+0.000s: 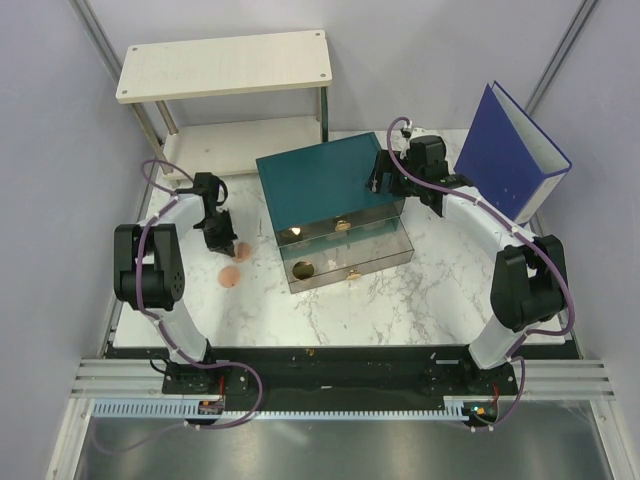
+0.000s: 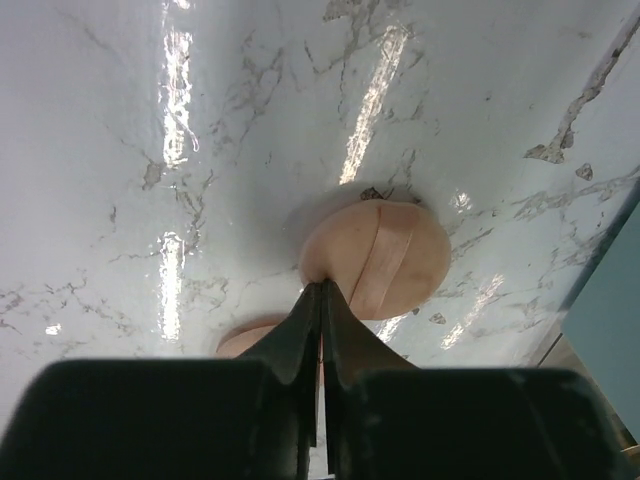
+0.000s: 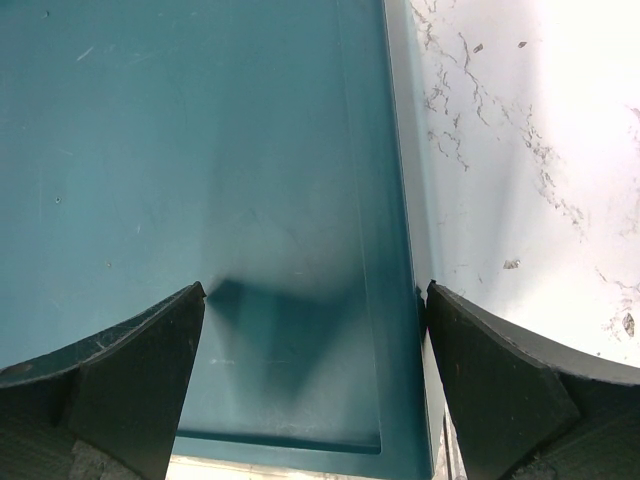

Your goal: Organize the makeup

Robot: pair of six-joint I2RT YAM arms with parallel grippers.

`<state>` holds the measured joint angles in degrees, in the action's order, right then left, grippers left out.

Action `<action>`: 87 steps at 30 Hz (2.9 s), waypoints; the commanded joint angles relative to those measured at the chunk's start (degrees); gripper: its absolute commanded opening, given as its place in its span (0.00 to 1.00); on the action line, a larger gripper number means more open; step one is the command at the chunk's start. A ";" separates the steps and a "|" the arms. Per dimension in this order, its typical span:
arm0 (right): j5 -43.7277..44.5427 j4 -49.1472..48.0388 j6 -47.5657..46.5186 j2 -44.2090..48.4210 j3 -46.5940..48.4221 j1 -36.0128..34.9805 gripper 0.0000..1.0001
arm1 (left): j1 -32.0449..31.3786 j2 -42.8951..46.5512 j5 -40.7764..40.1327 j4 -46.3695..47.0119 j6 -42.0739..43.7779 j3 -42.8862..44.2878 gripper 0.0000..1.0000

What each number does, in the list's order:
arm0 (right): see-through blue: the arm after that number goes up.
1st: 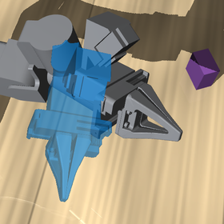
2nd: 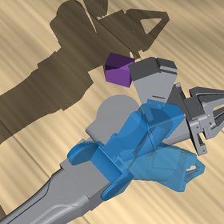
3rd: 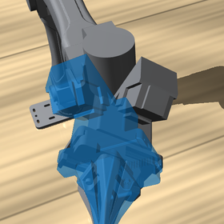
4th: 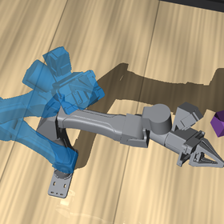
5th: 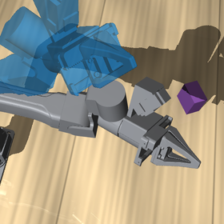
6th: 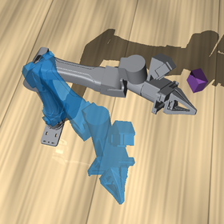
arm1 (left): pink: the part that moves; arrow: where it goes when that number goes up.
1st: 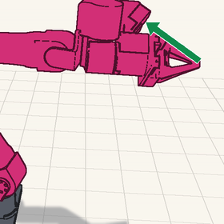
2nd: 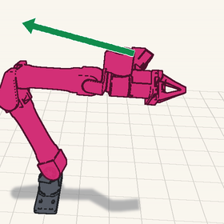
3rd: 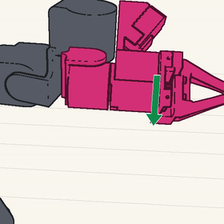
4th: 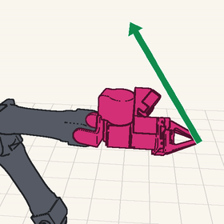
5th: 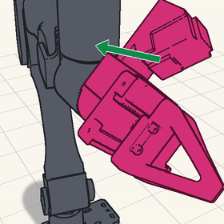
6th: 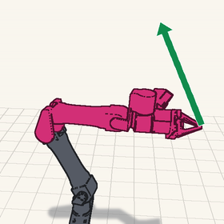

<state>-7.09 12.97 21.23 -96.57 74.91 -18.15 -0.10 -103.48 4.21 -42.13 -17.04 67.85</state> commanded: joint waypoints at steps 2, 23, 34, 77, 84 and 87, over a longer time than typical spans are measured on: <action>-6.79 1.71 3.11 -0.54 0.93 -2.68 0.98 | 0.01 0.91 -0.08 1.35 0.60 0.61 0.02; -6.00 1.53 3.02 -0.28 0.06 -2.68 0.98 | 0.01 19.01 10.81 -1.55 2.98 -0.97 0.02; -5.92 1.09 3.46 -0.63 -0.03 -2.50 0.98 | -8.51 28.94 21.80 -2.53 4.90 -9.05 0.02; 1.38 0.56 2.15 4.55 -4.61 -2.42 0.98 | -20.13 37.91 -6.73 -3.29 -2.72 -14.85 0.74; 4.19 0.56 1.01 4.99 -2.58 -0.13 0.98 | -8.00 27.56 -5.62 -6.73 -3.09 -11.69 0.80; 5.42 0.56 0.04 5.78 -1.79 0.92 0.98 | -4.39 22.81 -5.09 -6.39 -1.86 -11.43 0.81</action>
<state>-4.56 11.94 23.00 -93.06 70.30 -18.76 -8.51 -76.64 -0.67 -46.68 -18.20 54.70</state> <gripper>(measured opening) 0.982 0.805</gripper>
